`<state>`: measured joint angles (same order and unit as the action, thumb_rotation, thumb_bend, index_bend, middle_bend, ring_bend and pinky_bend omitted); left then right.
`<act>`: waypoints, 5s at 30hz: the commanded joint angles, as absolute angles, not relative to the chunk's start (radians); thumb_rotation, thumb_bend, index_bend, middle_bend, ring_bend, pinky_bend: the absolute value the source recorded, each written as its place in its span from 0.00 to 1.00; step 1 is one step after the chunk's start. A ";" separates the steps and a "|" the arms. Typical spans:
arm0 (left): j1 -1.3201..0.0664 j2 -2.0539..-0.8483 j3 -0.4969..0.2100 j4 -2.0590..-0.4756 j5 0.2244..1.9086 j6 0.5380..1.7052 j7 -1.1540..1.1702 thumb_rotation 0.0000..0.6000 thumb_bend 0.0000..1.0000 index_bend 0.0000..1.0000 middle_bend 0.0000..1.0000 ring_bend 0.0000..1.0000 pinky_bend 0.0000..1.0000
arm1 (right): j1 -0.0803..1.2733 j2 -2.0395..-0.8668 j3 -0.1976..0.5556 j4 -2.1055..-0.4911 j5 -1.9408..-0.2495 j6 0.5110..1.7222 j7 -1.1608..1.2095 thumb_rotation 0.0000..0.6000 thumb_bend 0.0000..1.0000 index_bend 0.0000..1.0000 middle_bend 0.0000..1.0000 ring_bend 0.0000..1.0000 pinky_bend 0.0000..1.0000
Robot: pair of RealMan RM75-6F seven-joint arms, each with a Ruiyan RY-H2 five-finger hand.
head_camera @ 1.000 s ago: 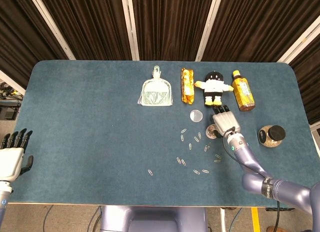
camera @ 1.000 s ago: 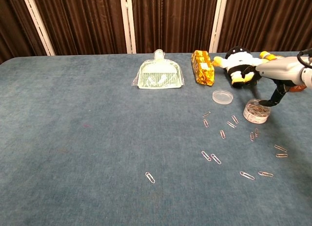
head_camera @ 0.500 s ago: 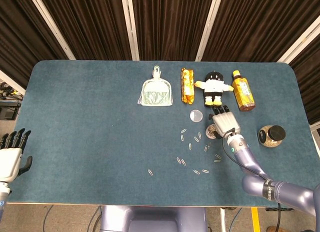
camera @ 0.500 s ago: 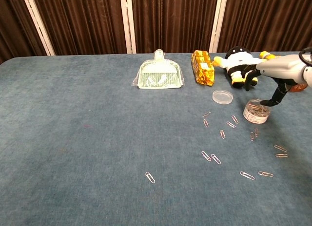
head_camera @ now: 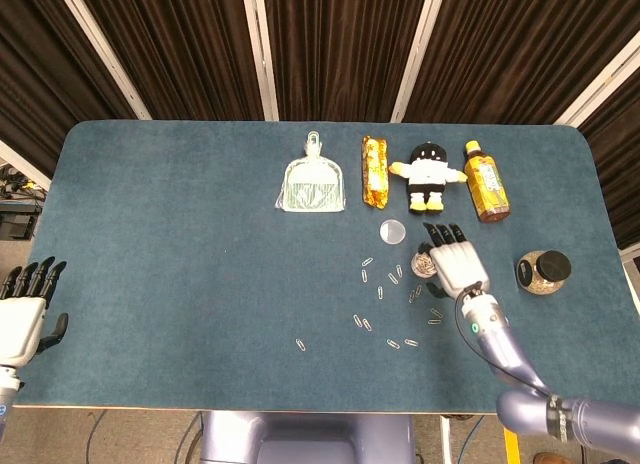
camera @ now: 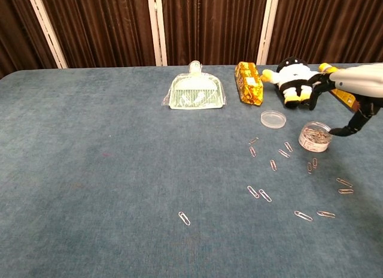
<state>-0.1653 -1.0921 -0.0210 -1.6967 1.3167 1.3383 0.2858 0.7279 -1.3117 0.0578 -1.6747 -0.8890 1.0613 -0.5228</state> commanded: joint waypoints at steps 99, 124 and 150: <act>-0.135 -1.084 0.016 -1.706 1.472 1.377 0.266 1.00 0.50 0.00 0.00 0.00 0.00 | 0.479 -1.534 -0.024 -1.573 -1.104 1.030 -0.496 1.00 0.43 0.57 0.00 0.00 0.00; -0.132 -1.081 0.015 -1.707 1.476 1.381 0.259 1.00 0.50 0.00 0.00 0.00 0.00 | 0.464 -1.495 -0.009 -1.611 -1.118 1.056 -0.494 1.00 0.43 0.59 0.00 0.00 0.00; -0.150 -1.114 -0.016 -1.719 1.374 1.342 0.358 1.00 0.50 0.00 0.00 0.00 0.00 | 0.588 -1.377 0.123 -1.595 -1.023 0.945 -0.503 1.00 0.43 0.58 0.00 0.00 0.00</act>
